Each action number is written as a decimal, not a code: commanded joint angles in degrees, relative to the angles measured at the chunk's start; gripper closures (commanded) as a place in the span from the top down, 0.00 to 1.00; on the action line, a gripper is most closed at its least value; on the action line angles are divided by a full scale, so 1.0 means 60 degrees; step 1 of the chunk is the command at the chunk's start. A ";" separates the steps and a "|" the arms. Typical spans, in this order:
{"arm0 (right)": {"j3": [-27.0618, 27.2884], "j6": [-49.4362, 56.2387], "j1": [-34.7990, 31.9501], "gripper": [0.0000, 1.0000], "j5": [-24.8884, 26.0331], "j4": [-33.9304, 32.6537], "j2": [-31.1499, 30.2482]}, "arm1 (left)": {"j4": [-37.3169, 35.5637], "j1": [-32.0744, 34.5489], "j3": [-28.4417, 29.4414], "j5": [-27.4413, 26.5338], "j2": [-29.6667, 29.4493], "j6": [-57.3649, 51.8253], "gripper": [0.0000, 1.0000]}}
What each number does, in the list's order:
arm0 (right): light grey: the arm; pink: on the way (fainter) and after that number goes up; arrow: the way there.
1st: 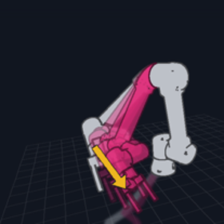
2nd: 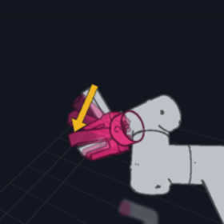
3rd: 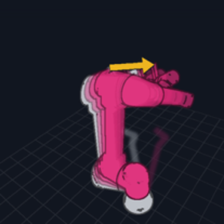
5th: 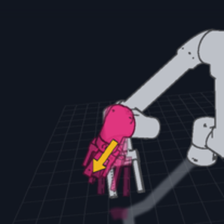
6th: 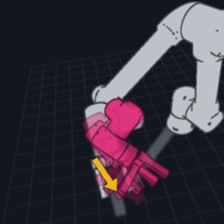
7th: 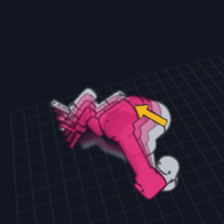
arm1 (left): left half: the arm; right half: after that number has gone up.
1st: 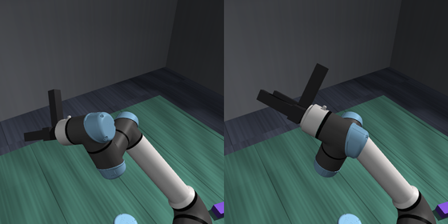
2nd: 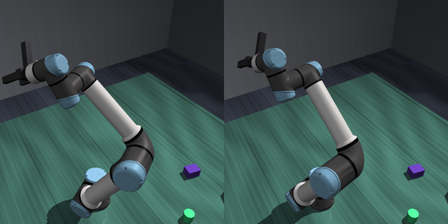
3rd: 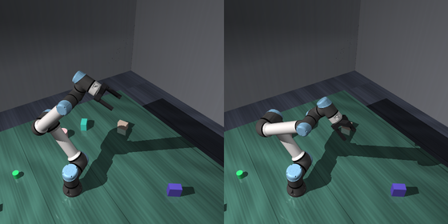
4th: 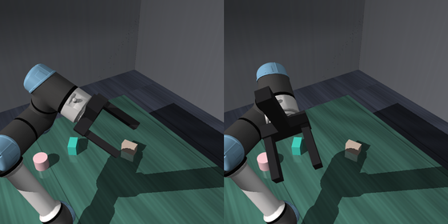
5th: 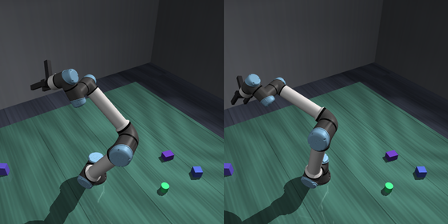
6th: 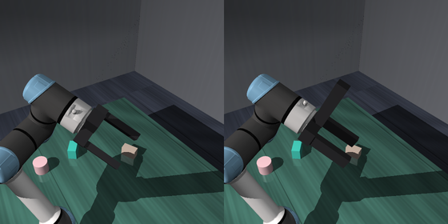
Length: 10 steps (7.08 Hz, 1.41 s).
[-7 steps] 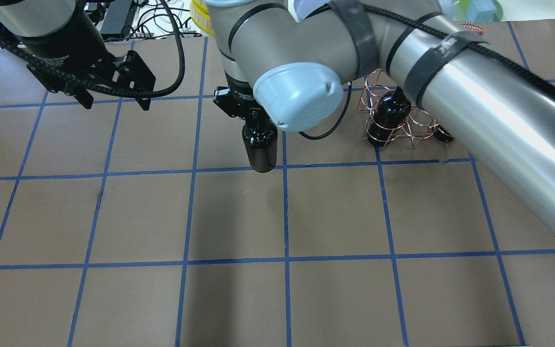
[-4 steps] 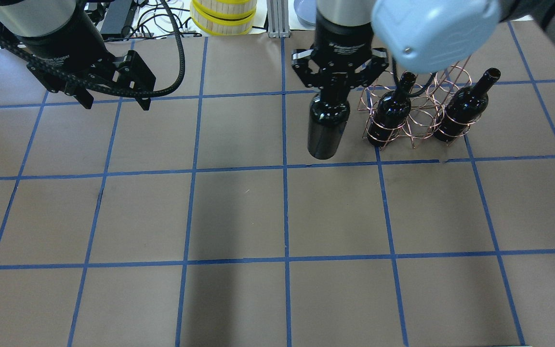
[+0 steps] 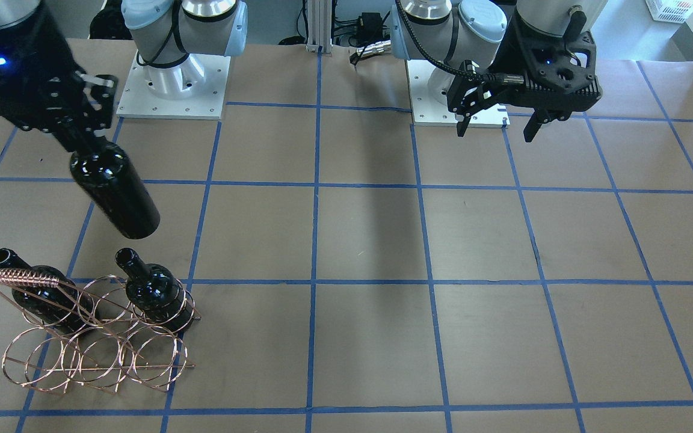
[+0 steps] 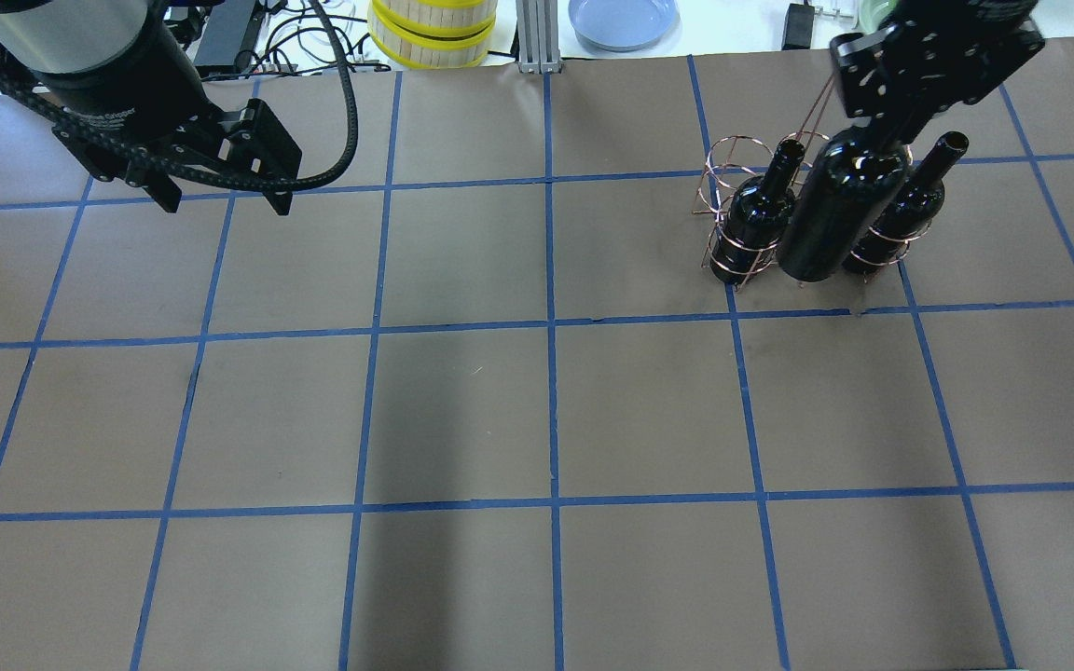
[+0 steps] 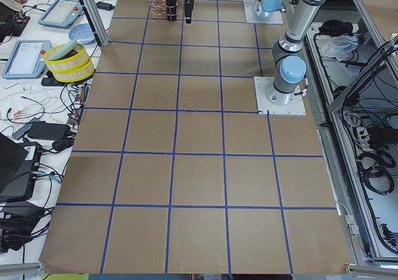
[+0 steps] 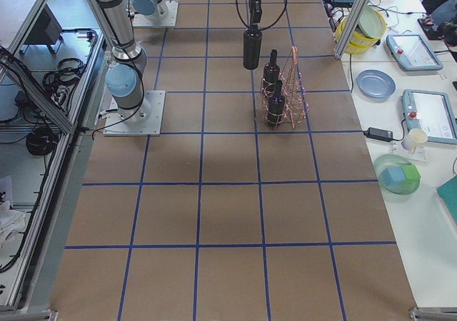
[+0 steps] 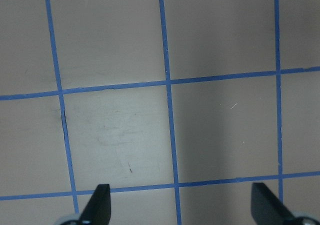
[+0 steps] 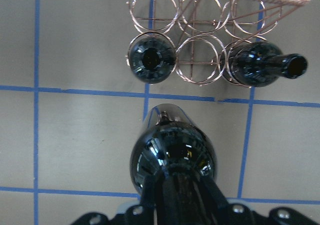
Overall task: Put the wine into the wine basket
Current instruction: 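Lift the bottle with the right gripper and carry it above the wire rack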
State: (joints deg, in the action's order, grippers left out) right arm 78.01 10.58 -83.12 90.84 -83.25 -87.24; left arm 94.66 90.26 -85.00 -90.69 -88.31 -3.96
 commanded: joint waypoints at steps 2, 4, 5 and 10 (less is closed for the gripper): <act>-0.1381 0.0244 0.0552 0.02 -0.0255 -0.0407 0.1571 | 0.0000 0.0001 -0.0028 -0.0002 0.0011 0.0000 1.00; -0.1356 0.0140 0.0537 0.02 -0.0347 -0.0612 0.1970 | 0.0000 0.0001 -0.0028 0.0013 0.0011 0.0000 1.00; -0.1152 0.0140 0.0523 0.02 -0.0316 -0.0670 0.2001 | 0.0000 0.0001 -0.0028 -0.0001 0.0011 0.0000 1.00; -0.0579 0.0214 0.0523 0.02 -0.0170 -0.1886 0.2366 | 0.0000 0.0001 -0.0028 -0.0001 0.0011 0.0000 1.00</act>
State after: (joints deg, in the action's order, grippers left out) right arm 74.30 11.96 -79.98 90.02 -93.47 -73.90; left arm 94.66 90.26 -85.17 -90.64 -88.24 -3.89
